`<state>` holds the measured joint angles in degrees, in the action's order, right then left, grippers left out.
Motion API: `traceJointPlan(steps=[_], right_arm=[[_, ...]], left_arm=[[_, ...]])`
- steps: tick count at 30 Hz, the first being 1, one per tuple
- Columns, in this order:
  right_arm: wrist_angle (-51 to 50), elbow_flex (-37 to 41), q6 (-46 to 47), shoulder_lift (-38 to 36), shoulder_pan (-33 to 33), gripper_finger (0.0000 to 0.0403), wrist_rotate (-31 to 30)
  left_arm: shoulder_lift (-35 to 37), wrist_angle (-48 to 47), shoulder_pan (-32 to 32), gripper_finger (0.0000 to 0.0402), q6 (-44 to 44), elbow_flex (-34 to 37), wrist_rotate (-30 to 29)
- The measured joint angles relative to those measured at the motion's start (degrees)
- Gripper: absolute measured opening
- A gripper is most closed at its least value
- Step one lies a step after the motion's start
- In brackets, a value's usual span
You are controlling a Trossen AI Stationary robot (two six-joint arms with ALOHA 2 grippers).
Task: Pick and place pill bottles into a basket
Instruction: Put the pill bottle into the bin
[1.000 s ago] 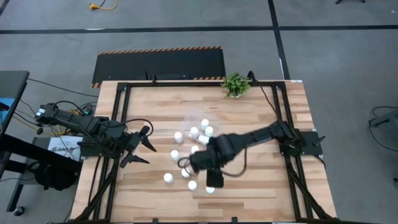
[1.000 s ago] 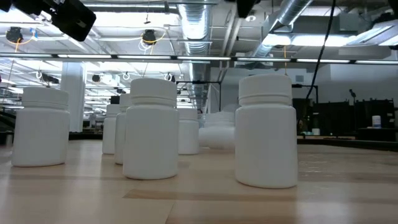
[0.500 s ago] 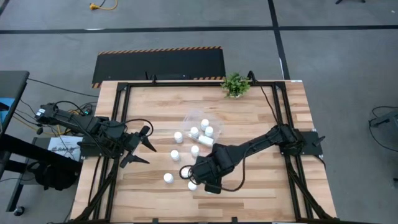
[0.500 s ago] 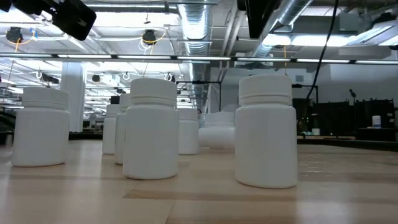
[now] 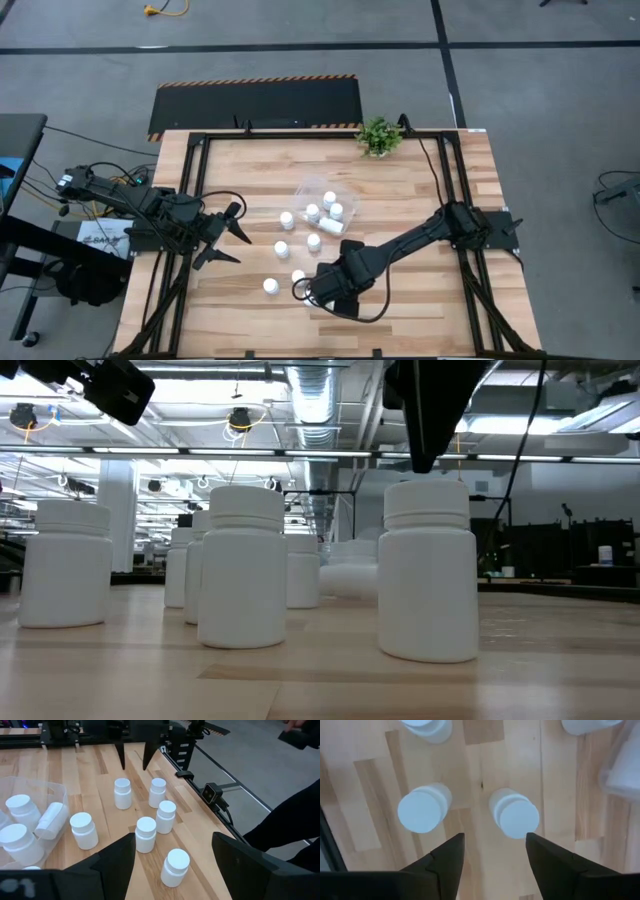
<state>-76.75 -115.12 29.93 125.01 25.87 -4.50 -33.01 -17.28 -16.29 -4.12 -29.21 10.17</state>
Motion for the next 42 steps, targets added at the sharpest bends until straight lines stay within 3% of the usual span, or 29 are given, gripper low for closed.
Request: traceJointPlan(steps=[9,24,42], right_arm=[[0.75,3.07,-4.56,-0.02,-1.31,0.0239,0.03],[2.82,3.07,-13.36,-0.02,-4.28,0.024,0.11],[2.25,5.4,-15.41,-0.13,-2.99,0.024,0.06]], left_arm=[[0.0,0.02,0.0,0.0251,-0.02,0.0,-0.02],[0.0,0.02,0.0,0.0251,-0.09,0.0,-0.33],[0.0,0.02,0.0,0.0251,-0.15,0.0,-0.31]])
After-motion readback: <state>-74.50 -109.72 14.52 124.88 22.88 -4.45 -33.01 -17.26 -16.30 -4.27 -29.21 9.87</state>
